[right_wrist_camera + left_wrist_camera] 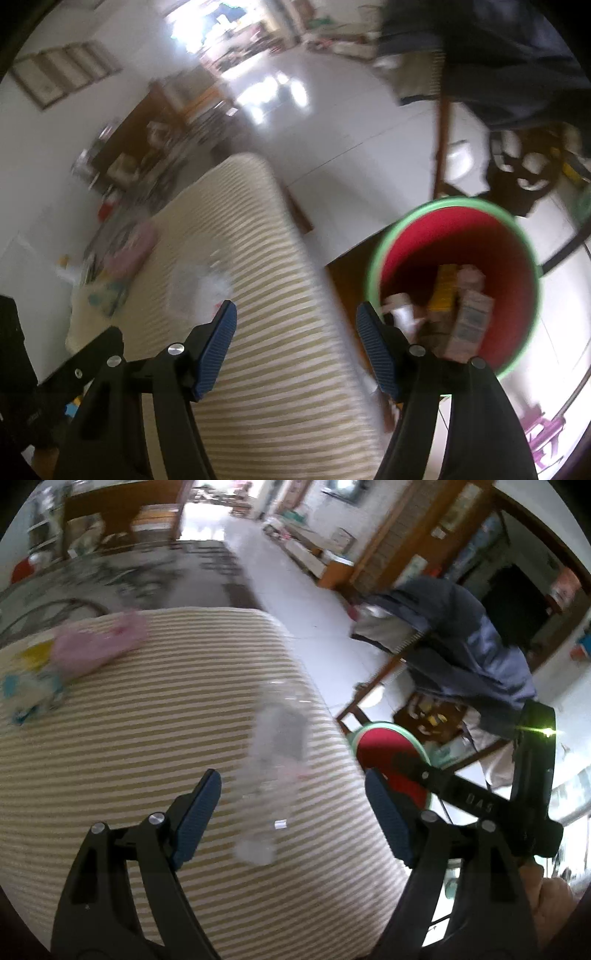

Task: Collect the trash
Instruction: 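Move both grippers back over the trash on the table, then grasp the clear plastic bottle with the right gripper while the left gripper grasps the blue-white wrapper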

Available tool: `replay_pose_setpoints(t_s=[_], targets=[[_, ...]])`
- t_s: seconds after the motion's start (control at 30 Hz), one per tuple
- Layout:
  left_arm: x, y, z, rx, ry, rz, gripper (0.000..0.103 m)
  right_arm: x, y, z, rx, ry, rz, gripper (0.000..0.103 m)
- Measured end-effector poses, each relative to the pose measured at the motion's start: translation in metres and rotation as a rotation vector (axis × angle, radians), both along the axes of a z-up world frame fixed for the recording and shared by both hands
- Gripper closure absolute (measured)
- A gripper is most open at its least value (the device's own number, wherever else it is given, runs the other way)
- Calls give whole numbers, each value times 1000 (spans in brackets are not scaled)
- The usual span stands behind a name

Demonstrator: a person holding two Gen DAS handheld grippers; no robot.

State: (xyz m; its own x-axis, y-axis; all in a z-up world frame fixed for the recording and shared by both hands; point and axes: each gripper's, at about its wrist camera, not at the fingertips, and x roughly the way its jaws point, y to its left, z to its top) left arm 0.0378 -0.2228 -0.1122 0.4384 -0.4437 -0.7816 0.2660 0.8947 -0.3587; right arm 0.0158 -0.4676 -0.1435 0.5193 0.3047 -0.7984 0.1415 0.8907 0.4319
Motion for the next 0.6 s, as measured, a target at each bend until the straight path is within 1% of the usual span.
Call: replay_pose_setpoints(t_s=[0.1,0.2,0.33,0.47,0.53,0.57,0.6], targets=[[-1,34,-2,1,6,68,25,16,37,-8,-9,18,71,35],[-4,67,-3,4,10,125,25,31,68,-16,-39,32,104,33],[-8,113,-5,20,13,198,25,47,96,-28,-71,60,110,31],[-5,154,-9,33,19,260,25,58,112,-41,-116,108,77,31],[-1,173,-10,54,12,275,25,60,118,-44,-141,123,67,36],[5,184,-11,71,6,278,25,59,119,-44,-153,125,63,42],[12,192,-11,85,-1,276,24,58,120,-44,-158,124,61,43]])
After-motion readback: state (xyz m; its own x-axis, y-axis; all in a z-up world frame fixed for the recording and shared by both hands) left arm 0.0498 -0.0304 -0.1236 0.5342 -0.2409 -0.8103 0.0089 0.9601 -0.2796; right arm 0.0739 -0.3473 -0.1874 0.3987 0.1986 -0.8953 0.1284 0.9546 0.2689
